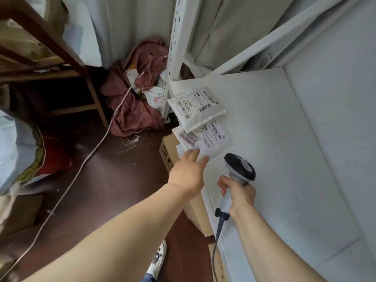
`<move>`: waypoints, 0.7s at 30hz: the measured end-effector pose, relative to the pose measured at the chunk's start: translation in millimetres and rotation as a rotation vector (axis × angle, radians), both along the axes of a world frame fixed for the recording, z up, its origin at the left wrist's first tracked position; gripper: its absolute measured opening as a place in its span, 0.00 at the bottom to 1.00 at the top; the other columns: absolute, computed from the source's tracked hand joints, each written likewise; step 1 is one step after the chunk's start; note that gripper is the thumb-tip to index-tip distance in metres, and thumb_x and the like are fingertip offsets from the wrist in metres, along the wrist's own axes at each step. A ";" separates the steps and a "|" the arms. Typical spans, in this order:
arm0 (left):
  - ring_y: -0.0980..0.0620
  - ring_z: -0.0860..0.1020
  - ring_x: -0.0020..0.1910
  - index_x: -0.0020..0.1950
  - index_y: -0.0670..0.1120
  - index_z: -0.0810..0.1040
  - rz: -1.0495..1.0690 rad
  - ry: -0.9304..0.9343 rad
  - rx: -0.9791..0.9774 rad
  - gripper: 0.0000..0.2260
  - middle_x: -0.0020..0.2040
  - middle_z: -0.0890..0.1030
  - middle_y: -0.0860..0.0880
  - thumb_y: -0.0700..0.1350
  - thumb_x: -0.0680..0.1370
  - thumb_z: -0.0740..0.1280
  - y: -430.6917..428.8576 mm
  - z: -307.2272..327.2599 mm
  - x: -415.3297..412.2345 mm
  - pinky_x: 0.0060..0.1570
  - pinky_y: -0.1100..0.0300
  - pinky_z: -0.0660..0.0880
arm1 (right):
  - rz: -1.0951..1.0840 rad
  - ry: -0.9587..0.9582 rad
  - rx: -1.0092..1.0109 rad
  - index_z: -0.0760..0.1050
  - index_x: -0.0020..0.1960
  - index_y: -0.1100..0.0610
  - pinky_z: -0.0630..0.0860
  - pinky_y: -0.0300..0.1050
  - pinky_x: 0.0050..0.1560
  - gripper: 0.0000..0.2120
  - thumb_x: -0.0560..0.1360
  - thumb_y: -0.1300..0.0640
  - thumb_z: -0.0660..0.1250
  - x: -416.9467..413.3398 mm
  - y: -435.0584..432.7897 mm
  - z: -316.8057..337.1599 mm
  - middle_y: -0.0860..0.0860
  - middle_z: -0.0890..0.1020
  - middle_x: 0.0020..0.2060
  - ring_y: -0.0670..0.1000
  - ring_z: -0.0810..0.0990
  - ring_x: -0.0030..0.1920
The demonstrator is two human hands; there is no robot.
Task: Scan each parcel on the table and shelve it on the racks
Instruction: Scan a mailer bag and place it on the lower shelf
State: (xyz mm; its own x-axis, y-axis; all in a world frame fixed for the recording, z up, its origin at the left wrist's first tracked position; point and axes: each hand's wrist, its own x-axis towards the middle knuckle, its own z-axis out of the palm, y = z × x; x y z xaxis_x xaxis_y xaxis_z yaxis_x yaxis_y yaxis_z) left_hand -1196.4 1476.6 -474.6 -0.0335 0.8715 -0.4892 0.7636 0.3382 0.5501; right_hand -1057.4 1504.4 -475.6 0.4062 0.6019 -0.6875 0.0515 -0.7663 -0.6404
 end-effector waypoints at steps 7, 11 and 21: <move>0.39 0.31 0.75 0.77 0.60 0.38 0.157 0.152 0.009 0.30 0.76 0.28 0.46 0.52 0.83 0.55 60.5 -19.0 -6.2 0.73 0.41 0.49 | 0.037 -0.074 0.036 0.77 0.43 0.59 0.75 0.41 0.39 0.08 0.70 0.69 0.72 10.6 12.9 -3.3 0.54 0.82 0.35 0.49 0.81 0.37; 0.37 0.30 0.74 0.78 0.57 0.39 0.094 0.099 -0.089 0.33 0.75 0.27 0.47 0.46 0.83 0.59 75.4 -36.7 -18.2 0.72 0.42 0.55 | 0.097 -0.080 0.062 0.77 0.41 0.58 0.75 0.44 0.43 0.09 0.70 0.69 0.72 6.3 17.0 -7.2 0.53 0.82 0.33 0.51 0.80 0.37; 0.39 0.29 0.74 0.79 0.55 0.42 0.035 0.087 -0.145 0.37 0.76 0.29 0.49 0.45 0.80 0.65 120.5 -44.8 -45.6 0.74 0.38 0.46 | 0.108 -0.073 0.065 0.76 0.41 0.58 0.75 0.42 0.40 0.09 0.69 0.70 0.72 5.8 25.1 -13.1 0.53 0.80 0.32 0.51 0.79 0.35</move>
